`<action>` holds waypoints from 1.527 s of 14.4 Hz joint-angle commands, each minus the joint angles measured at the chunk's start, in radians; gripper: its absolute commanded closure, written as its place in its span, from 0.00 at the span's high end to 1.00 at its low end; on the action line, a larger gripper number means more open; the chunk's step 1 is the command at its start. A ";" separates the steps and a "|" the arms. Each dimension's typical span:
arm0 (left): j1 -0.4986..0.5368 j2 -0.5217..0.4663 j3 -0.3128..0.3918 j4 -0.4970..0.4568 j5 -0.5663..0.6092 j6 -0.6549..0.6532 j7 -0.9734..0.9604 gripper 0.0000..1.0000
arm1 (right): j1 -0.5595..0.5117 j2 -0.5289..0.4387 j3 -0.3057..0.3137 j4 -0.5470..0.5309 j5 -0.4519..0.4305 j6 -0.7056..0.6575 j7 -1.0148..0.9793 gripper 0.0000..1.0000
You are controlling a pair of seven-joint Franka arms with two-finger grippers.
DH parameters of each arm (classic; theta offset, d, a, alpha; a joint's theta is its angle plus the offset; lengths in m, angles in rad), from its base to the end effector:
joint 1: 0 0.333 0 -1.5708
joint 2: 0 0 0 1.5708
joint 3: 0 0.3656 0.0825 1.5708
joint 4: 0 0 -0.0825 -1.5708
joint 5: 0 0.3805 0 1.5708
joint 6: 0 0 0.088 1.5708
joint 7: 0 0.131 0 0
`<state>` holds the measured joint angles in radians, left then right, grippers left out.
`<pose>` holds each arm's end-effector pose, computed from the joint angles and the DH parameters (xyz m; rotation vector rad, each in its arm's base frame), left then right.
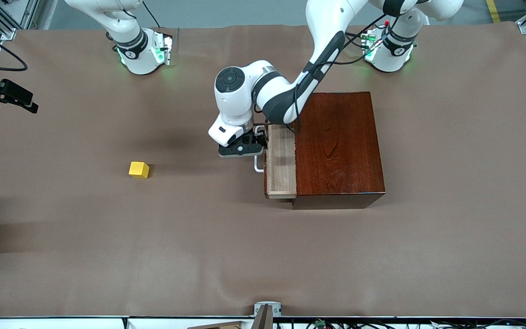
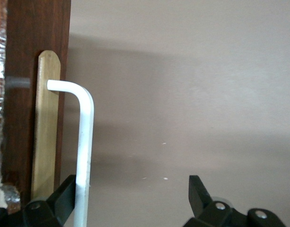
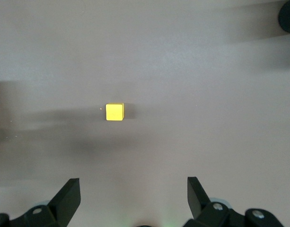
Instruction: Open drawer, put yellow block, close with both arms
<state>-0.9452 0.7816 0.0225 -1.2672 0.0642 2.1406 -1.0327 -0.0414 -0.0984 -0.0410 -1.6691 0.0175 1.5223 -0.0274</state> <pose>0.4772 -0.6316 0.3105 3.0985 0.1094 0.1713 0.5066 -0.0407 0.6524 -3.1154 0.0846 0.0736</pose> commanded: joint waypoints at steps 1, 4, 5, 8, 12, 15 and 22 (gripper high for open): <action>-0.015 0.053 -0.035 0.077 -0.023 0.088 -0.050 1.00 | 0.002 -0.001 0.001 0.002 -0.001 -0.007 -0.008 1.00; -0.015 0.067 -0.038 0.111 -0.023 0.128 -0.050 1.00 | 0.003 0.002 0.001 0.002 -0.001 -0.005 -0.008 1.00; -0.015 0.067 -0.038 0.114 -0.024 0.151 -0.050 1.00 | 0.003 0.003 0.001 0.002 -0.001 -0.005 -0.008 1.00; -0.017 0.061 -0.038 0.114 -0.023 0.177 -0.050 1.00 | 0.037 0.002 0.003 -0.032 -0.001 -0.010 0.001 1.00; -0.007 0.012 -0.027 0.106 -0.023 0.151 -0.064 1.00 | 0.155 -0.006 0.003 -0.084 -0.001 0.001 0.137 1.00; 0.070 -0.071 -0.013 0.103 -0.021 0.093 -0.063 1.00 | 0.222 -0.013 0.003 -0.209 -0.001 0.114 0.201 1.00; 0.435 -0.176 -0.010 0.071 -0.004 -0.013 0.012 1.00 | 0.213 -0.049 0.000 -0.748 0.001 0.747 0.201 1.00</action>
<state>-0.5908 0.6379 0.0281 -1.1623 0.0487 2.1389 -1.0502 0.1811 -0.0982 -0.0394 -2.2564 0.0189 2.1047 0.1643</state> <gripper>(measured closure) 0.000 0.000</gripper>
